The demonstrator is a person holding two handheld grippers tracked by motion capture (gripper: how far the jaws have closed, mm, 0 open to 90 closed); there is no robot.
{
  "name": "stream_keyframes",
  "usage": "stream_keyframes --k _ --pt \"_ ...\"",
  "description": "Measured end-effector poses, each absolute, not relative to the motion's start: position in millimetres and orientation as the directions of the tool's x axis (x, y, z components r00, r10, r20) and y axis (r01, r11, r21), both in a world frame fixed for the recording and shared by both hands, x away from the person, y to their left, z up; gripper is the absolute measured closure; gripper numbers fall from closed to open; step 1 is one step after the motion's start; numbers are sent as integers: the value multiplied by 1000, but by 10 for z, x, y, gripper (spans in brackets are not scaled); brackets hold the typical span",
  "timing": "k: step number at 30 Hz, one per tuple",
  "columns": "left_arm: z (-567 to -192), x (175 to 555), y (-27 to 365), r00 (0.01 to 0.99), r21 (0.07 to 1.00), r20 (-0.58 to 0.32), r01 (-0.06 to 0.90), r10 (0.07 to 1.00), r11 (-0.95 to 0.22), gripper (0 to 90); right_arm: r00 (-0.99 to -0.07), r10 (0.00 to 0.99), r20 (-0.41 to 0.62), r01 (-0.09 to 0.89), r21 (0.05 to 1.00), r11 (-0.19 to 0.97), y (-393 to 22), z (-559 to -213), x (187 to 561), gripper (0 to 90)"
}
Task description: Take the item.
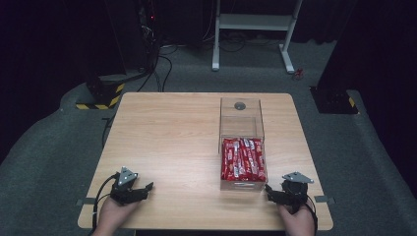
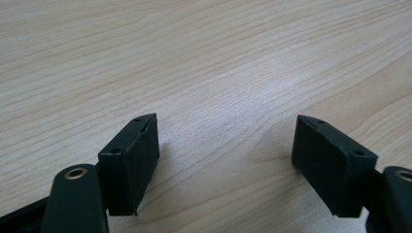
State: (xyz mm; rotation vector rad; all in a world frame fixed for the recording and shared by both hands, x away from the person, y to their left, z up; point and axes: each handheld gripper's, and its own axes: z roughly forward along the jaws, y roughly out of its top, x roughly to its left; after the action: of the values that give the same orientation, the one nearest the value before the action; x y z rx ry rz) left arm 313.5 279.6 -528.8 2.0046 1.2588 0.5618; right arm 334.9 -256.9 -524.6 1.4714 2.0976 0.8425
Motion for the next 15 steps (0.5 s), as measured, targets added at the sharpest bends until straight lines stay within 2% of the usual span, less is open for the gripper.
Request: stream_keyframes --k 15 --pt "-5289 3131 2794 432 747 0 599 902 -287 257 -338 941 -10 673 697 249 -2570 -5246 3349 83"
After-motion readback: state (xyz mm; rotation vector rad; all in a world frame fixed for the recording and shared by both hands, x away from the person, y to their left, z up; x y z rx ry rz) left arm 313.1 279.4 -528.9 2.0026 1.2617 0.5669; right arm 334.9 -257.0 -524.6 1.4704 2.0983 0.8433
